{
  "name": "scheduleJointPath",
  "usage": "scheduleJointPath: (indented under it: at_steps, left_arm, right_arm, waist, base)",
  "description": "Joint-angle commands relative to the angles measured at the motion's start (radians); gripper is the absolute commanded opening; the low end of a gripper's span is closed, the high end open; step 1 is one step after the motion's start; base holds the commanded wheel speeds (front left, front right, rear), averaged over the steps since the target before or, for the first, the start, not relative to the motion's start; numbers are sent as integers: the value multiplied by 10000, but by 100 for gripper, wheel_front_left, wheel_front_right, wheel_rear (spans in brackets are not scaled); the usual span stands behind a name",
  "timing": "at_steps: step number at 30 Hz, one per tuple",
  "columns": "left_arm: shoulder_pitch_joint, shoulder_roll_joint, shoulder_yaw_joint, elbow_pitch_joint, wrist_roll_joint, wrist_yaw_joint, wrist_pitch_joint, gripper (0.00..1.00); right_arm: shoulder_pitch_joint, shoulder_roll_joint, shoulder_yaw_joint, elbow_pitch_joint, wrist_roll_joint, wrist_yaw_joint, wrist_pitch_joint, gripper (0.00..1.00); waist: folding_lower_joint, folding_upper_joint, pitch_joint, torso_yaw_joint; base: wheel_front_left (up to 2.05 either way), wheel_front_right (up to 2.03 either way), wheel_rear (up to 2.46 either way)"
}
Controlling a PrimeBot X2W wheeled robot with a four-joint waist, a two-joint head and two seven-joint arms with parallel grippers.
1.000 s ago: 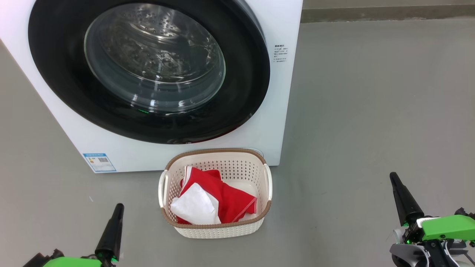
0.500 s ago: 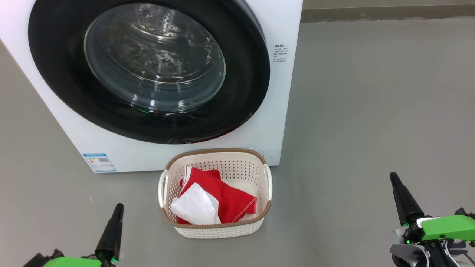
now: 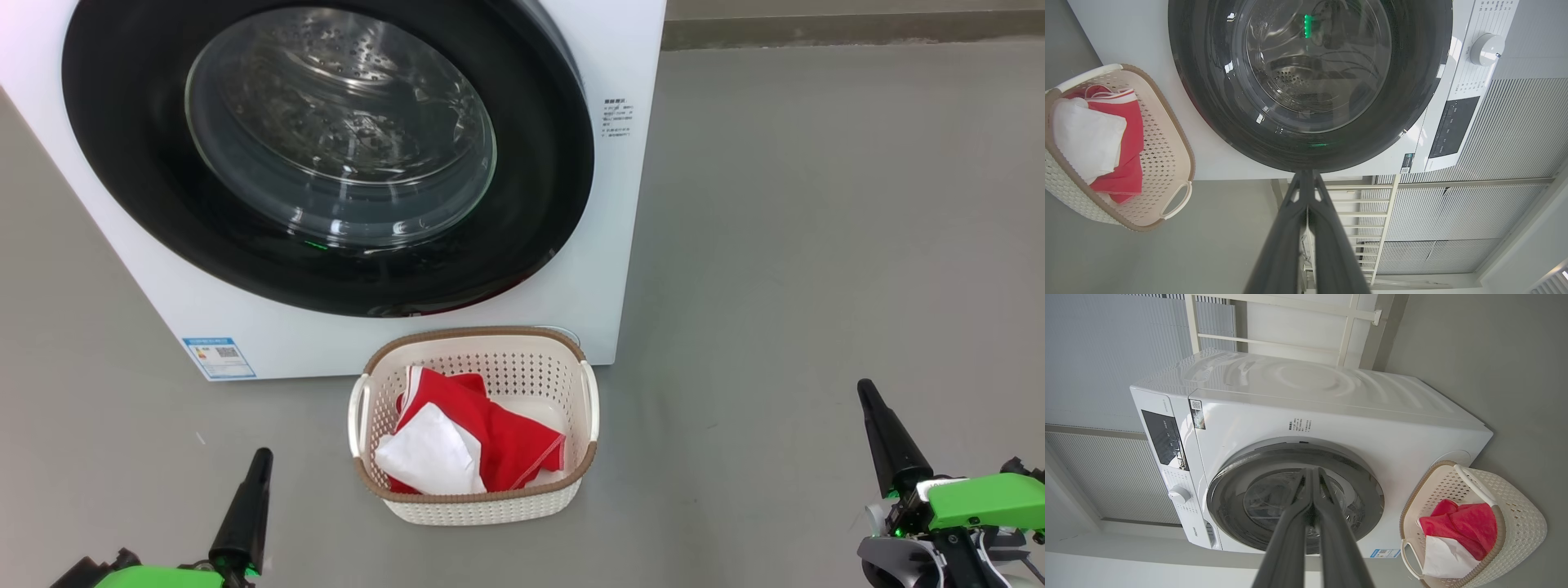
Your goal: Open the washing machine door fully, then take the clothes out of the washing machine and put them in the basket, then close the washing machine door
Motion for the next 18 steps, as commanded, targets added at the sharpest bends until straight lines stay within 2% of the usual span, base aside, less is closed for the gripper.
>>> scheduleJointPath:
  at_steps: [1,18]
  left_arm:
    - [-392,181,340,-206,-71,-71,55,0]
    - [-392,181,340,-207,-71,-71,55,0]
  right_arm:
    - [-424,-146,176,-246,55,6,60,0]
    - [-424,-146,177,-246,55,6,60,0]
  waist:
    - [0,0,0,0]
    - [0,0,0,0]
  base:
    - [0,0,0]
    - [0,0,0]
